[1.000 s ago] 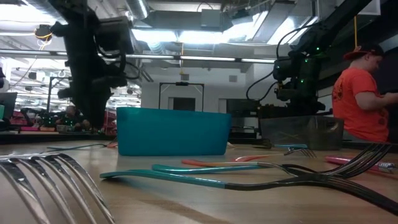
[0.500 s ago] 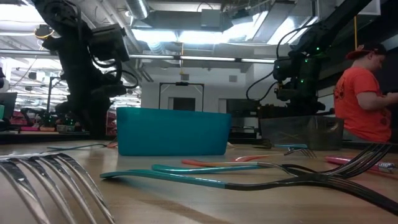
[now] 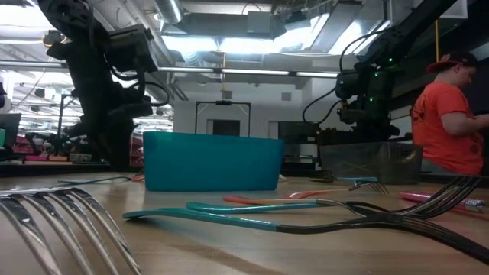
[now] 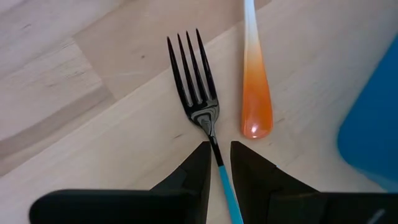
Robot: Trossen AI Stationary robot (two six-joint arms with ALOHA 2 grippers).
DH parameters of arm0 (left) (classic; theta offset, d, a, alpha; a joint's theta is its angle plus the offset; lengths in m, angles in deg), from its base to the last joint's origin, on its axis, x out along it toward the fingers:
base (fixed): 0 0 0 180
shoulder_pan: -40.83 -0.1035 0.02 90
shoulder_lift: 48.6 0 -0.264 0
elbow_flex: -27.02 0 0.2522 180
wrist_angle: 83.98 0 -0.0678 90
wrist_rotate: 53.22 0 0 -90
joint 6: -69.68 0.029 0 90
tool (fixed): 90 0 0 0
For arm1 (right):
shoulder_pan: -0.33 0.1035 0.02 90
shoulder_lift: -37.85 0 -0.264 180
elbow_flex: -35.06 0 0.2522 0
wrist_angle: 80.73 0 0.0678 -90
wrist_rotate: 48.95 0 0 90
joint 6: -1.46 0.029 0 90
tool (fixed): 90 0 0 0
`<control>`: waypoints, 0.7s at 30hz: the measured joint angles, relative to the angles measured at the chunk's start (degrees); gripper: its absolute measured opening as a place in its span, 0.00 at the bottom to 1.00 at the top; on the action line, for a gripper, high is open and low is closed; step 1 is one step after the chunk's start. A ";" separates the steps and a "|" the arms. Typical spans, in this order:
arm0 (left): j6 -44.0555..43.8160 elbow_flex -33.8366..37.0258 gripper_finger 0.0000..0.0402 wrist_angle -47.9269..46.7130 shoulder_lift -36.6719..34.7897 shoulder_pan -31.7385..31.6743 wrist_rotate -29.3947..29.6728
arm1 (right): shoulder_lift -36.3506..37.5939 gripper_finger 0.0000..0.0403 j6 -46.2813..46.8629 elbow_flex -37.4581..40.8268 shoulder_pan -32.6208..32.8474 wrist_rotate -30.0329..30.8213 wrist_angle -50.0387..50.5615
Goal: Sort silverware by color (type)
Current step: Put the top left blue fork into the dark blue bin
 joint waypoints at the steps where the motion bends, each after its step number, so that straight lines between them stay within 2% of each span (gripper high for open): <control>1: -0.06 0.00 0.14 0.00 0.00 0.08 0.02 | 0.00 0.21 0.01 0.00 0.00 0.01 0.00; 8: -1.53 0.00 0.14 0.02 0.39 0.93 1.51 | 0.00 0.21 0.01 0.00 0.00 0.00 0.00; 21: -2.80 -0.11 0.14 1.38 5.93 2.67 3.46 | 0.00 0.21 0.01 0.00 0.00 0.00 -0.01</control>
